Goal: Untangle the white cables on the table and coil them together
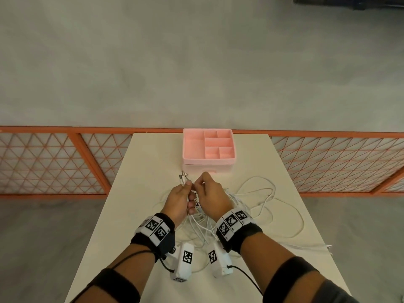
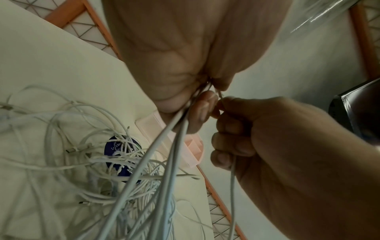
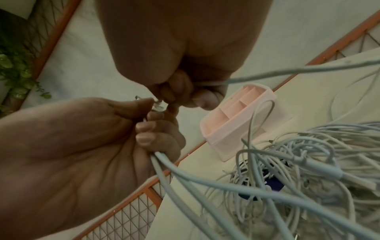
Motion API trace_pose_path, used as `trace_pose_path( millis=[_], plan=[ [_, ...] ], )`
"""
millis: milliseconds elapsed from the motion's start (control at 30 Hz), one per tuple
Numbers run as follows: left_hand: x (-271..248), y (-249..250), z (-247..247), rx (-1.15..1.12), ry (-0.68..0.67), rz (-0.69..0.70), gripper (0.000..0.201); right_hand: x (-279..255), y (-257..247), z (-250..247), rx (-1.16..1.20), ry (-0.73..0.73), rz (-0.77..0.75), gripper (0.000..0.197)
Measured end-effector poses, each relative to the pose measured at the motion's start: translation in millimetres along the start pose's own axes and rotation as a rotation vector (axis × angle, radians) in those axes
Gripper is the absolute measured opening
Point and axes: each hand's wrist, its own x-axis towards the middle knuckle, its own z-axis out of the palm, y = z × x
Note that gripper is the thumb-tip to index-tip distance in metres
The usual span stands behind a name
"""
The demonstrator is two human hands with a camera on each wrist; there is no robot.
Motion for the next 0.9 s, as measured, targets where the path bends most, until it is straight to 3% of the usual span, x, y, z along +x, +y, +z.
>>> trace_pose_path(
  millis=[167, 233, 300, 533, 633, 733, 900],
  plan=[
    [5, -6, 1, 0.067, 0.026, 0.022, 0.036, 1, 9, 7, 0.008, 0.008, -0.042, 0.012],
    [9, -8, 0, 0.104, 0.086, 0.046, 0.035, 0, 13, 6, 0.043, -0.047, -0.068, 0.010],
    [14, -5, -4, 0.069, 0.184, 0.059, 0.034, -4, 15, 2, 0.040, -0.132, -0.081, 0.021],
    [26, 31, -40, -0.455, 0.362, 0.067, 0.040, -15, 67, -58, -0.104, -0.202, 0.097, 0.017],
    [26, 46, -47, -0.417, 0.363, 0.117, 0.040, -9, 99, -102, -0.212, -0.147, 0.217, 0.015],
    [26, 49, -48, -0.311, 0.268, 0.107, 0.039, 2, 113, -149, -0.366, -0.045, 0.278, 0.022],
    [23, 34, -40, -0.066, 0.157, 0.057, 0.037, 30, 87, -227, -0.331, 0.454, 0.311, 0.021]
  ],
)
